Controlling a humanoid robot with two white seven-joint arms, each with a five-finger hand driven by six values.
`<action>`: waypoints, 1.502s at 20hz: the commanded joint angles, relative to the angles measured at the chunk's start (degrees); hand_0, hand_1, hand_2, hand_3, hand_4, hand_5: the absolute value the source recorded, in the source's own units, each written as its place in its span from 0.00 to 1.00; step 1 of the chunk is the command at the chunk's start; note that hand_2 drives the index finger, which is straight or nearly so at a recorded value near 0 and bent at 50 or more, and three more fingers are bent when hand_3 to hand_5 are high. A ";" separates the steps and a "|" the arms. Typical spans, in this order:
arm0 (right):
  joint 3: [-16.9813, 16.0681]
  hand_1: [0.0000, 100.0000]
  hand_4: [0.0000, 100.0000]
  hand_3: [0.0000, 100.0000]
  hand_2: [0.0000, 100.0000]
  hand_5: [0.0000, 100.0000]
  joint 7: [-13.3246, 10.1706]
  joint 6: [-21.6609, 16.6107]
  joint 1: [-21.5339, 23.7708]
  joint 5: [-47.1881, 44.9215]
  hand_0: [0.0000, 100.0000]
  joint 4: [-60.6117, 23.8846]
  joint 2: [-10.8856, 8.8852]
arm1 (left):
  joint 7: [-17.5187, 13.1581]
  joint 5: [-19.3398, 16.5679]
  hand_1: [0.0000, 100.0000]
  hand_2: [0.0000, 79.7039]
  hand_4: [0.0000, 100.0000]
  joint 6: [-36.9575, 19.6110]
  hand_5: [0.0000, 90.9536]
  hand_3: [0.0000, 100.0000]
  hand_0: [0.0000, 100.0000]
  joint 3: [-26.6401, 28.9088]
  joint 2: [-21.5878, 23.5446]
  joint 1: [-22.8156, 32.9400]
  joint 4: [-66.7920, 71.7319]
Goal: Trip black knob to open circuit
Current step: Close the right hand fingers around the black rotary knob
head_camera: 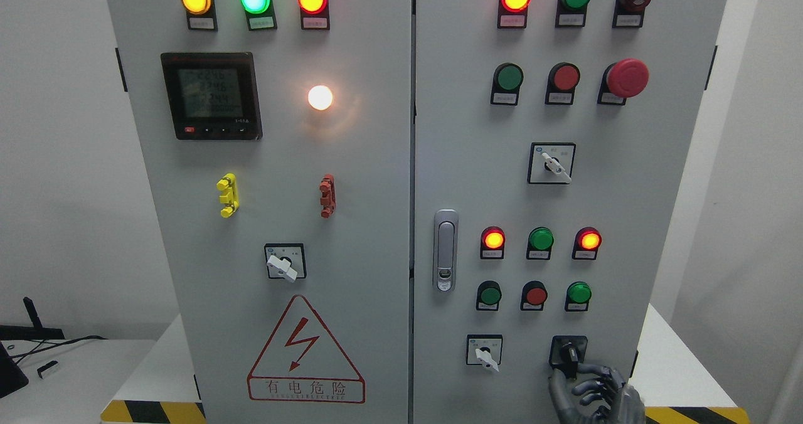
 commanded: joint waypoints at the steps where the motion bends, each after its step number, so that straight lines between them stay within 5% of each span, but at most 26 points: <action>1: 0.05 0.75 0.81 0.76 0.49 0.95 0.03 0.03 -0.11 -0.05 0.29 0.45 0.00 | -0.03 -1.76 0.39 0.00 0.00 0.04 0.00 0.00 0.12 0.00 0.04 0.00 0.06; 30: 0.13 0.72 0.82 0.78 0.50 0.95 0.12 0.03 -0.73 -0.05 0.31 0.98 0.09 | -0.03 -1.76 0.39 0.00 0.00 0.04 0.00 0.00 0.12 0.00 0.03 0.00 0.06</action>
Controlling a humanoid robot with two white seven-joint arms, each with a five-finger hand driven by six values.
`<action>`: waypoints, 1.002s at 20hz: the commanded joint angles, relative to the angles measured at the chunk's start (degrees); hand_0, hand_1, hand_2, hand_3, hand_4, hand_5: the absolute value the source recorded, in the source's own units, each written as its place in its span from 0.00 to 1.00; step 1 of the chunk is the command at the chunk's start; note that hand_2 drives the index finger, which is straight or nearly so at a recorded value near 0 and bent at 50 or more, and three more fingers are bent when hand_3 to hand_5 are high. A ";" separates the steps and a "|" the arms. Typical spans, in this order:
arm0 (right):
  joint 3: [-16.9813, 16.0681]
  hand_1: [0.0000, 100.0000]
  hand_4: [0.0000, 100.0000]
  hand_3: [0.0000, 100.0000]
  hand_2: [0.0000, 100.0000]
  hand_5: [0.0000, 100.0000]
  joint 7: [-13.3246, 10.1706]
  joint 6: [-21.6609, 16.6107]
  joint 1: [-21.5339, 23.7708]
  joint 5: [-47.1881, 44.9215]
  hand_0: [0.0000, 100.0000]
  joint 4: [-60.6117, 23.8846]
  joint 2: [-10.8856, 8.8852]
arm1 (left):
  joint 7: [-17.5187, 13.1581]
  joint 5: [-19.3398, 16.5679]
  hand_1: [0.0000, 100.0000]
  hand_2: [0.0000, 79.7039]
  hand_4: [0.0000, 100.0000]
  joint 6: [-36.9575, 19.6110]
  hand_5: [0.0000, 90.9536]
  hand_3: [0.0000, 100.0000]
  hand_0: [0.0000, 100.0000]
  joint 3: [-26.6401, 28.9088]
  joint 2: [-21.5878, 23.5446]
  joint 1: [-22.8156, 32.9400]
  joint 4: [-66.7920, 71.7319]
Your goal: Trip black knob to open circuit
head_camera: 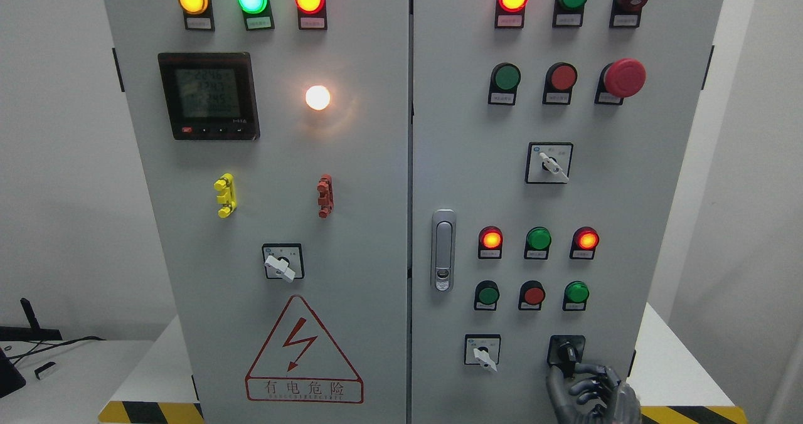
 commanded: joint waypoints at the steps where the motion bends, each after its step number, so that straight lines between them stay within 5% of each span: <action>1: 0.08 0.72 0.82 0.78 0.50 0.95 0.09 -0.07 -0.16 0.00 0.31 0.34 0.04 | -0.03 -1.76 0.39 0.00 0.00 0.04 0.00 0.00 0.12 0.00 0.02 0.00 -0.03; 20: 0.16 0.71 0.83 0.79 0.51 0.96 0.80 -0.07 -0.25 -0.61 0.32 0.34 0.04 | -0.03 -1.76 0.39 0.00 0.00 0.04 0.00 0.00 0.12 0.00 -0.06 0.00 0.06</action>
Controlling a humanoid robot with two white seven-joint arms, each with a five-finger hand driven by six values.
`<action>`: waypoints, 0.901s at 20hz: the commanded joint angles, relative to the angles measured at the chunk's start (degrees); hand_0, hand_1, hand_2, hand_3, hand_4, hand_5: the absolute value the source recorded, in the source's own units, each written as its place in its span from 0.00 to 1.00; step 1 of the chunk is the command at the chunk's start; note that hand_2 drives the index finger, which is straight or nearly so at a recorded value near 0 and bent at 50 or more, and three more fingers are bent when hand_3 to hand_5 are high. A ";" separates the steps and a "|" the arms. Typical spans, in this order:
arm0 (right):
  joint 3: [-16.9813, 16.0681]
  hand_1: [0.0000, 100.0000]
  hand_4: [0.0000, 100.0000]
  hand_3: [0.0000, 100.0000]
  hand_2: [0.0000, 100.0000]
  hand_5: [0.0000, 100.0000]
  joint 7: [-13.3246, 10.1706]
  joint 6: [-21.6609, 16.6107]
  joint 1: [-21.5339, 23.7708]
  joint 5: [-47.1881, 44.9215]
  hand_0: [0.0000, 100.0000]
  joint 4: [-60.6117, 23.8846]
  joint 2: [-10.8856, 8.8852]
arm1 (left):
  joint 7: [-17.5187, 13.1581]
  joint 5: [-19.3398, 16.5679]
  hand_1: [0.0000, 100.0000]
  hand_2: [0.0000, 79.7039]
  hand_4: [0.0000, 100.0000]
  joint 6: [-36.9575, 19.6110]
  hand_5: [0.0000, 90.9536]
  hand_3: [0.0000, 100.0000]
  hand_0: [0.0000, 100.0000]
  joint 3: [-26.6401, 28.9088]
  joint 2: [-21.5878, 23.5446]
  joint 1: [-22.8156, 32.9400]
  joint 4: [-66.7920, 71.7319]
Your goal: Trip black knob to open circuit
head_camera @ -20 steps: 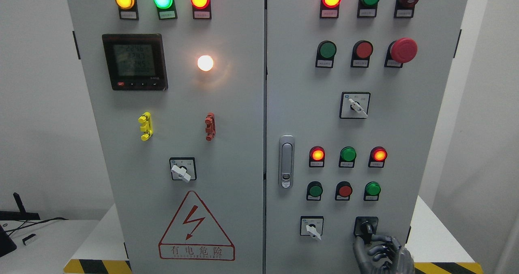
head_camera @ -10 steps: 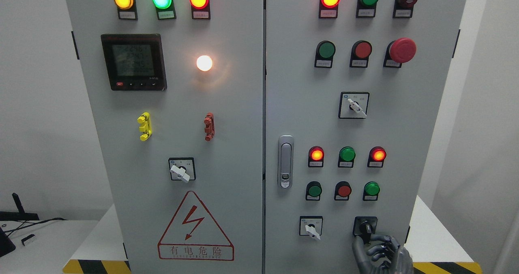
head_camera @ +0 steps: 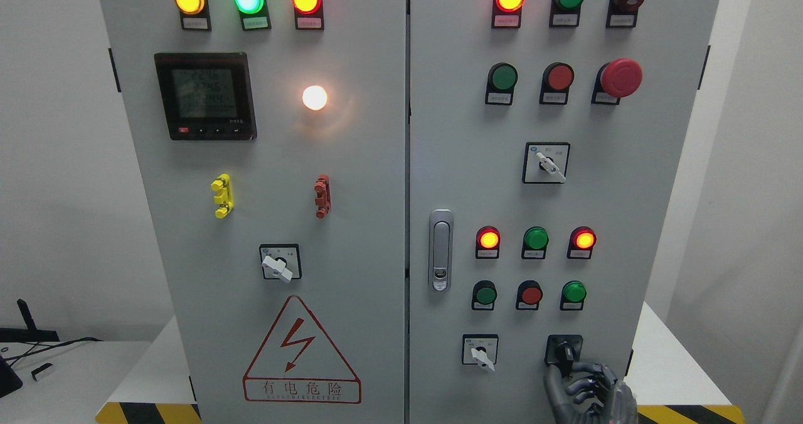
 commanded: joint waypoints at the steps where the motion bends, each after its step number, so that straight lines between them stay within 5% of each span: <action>1: 0.16 0.71 0.83 0.79 0.51 0.96 0.15 -0.08 -0.01 -0.84 0.33 0.06 0.00 | -0.03 -1.76 0.39 0.00 0.00 0.04 0.00 0.00 0.12 0.00 -0.06 0.00 0.07; 18: 0.60 0.70 0.85 0.81 0.52 0.97 0.24 -0.08 -0.45 -3.30 0.33 -0.03 0.00 | -0.03 -1.76 0.39 0.00 0.00 0.04 0.00 0.00 0.12 0.00 -0.06 0.00 -0.02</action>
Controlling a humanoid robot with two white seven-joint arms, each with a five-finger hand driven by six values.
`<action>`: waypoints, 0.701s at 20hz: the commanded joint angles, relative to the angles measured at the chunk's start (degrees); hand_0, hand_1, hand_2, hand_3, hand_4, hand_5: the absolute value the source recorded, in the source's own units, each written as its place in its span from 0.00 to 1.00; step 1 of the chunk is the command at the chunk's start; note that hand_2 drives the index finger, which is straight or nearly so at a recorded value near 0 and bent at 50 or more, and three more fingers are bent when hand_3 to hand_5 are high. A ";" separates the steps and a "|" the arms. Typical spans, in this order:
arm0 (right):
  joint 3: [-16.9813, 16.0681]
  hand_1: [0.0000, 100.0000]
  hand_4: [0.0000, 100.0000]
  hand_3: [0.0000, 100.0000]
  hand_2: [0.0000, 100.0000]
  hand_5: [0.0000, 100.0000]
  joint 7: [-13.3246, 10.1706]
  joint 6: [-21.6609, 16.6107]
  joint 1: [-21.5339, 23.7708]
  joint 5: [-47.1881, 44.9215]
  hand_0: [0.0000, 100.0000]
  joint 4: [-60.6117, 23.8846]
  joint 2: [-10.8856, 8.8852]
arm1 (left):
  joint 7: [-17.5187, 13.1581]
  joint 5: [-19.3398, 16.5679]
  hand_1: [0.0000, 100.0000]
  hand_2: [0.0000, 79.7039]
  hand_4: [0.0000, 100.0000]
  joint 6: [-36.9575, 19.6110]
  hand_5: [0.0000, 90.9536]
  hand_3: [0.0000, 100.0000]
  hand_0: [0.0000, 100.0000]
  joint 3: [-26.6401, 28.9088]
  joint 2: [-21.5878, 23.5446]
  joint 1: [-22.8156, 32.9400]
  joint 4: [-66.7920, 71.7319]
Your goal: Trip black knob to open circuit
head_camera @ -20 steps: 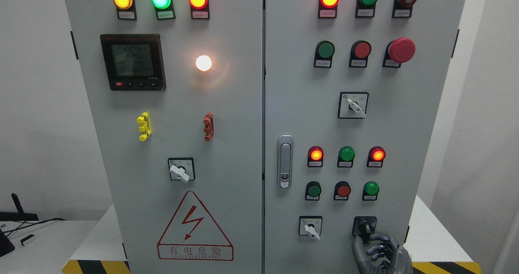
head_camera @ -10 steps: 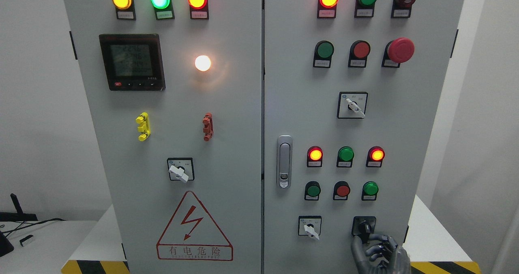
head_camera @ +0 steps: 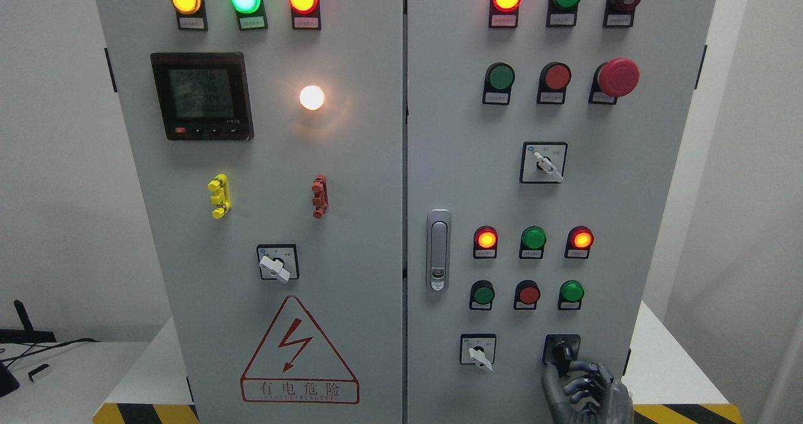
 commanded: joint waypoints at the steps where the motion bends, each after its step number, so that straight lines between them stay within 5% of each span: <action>1: 0.19 0.70 0.85 0.81 0.52 0.97 0.00 -0.04 -0.11 -0.99 0.33 -0.02 0.00 | -0.03 -1.76 0.39 0.00 0.00 0.04 0.00 0.00 0.12 0.00 -0.05 0.00 -0.03; 14: 0.54 0.70 0.86 0.82 0.53 0.97 0.09 -0.12 -0.19 -0.99 0.33 -0.02 0.00 | -0.03 -1.76 0.39 0.00 0.00 0.04 0.00 0.00 0.12 0.00 -0.05 0.00 -0.03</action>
